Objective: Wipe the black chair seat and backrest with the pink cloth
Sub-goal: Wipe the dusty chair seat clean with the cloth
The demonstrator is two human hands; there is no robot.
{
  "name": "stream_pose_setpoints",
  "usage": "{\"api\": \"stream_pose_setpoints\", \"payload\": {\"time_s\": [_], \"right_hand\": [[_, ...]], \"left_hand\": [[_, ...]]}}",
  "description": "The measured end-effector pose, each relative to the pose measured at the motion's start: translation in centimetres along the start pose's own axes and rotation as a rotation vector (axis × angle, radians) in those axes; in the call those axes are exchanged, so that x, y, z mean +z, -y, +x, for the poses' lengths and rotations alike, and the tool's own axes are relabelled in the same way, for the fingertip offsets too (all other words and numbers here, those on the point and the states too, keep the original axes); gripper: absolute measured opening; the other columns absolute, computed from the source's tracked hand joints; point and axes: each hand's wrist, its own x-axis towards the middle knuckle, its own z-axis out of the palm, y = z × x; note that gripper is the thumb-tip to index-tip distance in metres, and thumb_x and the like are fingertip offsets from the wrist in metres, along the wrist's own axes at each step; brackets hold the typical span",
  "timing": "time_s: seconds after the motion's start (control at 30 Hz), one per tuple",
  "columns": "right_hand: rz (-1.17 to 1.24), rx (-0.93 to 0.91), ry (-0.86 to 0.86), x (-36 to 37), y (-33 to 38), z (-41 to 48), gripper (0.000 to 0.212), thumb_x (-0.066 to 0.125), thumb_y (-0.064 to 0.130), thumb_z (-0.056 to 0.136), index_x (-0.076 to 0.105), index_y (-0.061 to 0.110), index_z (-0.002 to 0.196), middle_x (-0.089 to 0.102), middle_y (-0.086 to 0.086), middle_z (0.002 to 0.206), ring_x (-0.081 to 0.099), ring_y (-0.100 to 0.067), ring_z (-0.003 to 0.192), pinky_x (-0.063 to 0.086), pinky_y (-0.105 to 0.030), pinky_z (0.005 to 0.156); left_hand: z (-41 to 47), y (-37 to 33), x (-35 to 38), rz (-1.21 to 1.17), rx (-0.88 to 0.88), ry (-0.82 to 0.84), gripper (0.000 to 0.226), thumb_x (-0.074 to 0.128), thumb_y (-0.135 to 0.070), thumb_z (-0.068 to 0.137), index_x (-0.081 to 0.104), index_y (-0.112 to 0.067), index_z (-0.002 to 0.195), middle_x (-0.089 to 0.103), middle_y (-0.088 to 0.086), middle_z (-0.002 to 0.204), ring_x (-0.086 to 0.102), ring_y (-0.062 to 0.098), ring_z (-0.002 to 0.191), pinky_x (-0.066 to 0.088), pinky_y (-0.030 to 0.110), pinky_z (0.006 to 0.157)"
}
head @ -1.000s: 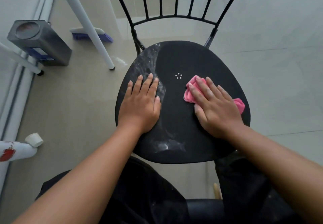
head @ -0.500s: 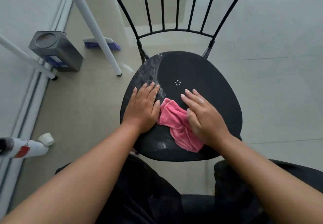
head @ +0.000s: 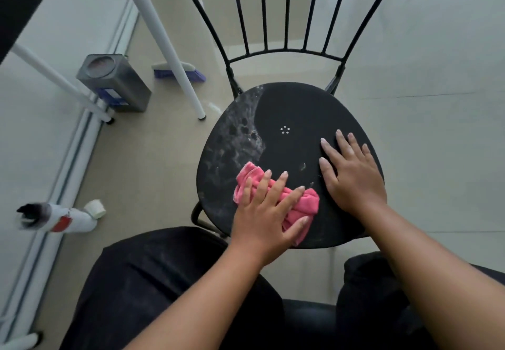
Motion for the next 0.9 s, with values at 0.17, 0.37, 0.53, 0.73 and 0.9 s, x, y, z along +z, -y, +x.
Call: {"api": "stream_pose_setpoints", "payload": {"time_s": [0.17,0.37,0.53,0.73,0.9], "right_hand": [[-0.079,0.01,0.008,0.4,0.2,-0.1,0.058,0.02,0.055,0.098,0.015,0.036,0.152,0.006,0.002,0.162,-0.003,-0.017,0.149,0.001,-0.04,0.121],[-0.088,0.035,-0.018,0.6,0.2,0.1,0.059,0.014,0.054,0.094,0.017,0.04,0.151,0.009,0.004,0.162,-0.002,-0.018,0.149,-0.001,-0.041,0.12],[0.171,0.072,-0.096,-0.2,-0.1,0.2,0.058,0.02,0.042,0.093,0.033,0.029,0.149,0.021,-0.002,0.16,0.007,-0.018,0.149,0.003,-0.037,0.121],[0.235,0.082,-0.133,0.2,-0.2,0.2,0.056,0.025,0.037,0.091,0.044,0.026,0.143,0.028,0.0,0.157,0.012,-0.016,0.148,0.001,-0.03,0.12],[0.648,0.198,-0.244,-1.0,-0.8,-0.1,0.053,0.03,0.03,0.091,0.052,0.017,0.138,0.045,0.0,0.147,0.025,-0.008,0.143,0.016,-0.017,0.113]], "left_hand": [[-3.2,5.0,-0.3,0.038,-0.147,-0.001,0.067,0.031,-0.076,0.085,0.014,-0.055,0.147,0.0,-0.002,0.164,-0.01,0.029,0.149,-0.005,0.052,0.118],[6.9,4.0,-1.1,-0.004,-0.214,0.037,0.07,0.026,-0.077,0.084,0.006,-0.054,0.148,-0.011,0.003,0.163,-0.021,0.034,0.145,-0.01,0.056,0.116],[5.0,1.6,-1.1,-0.01,-0.023,0.047,0.069,0.024,-0.077,0.086,0.006,-0.052,0.149,-0.014,0.001,0.163,-0.028,0.031,0.144,-0.011,0.055,0.116],[2.7,5.8,-1.2,0.025,-0.32,0.042,0.074,0.02,-0.085,0.08,-0.012,-0.062,0.142,-0.034,0.004,0.156,-0.024,0.045,0.141,-0.017,0.056,0.112],[7.6,1.3,-1.1,-0.025,-0.196,0.054,0.069,0.019,-0.08,0.084,-0.003,-0.057,0.146,-0.009,0.005,0.163,-0.023,0.046,0.141,-0.013,0.062,0.113]]}}
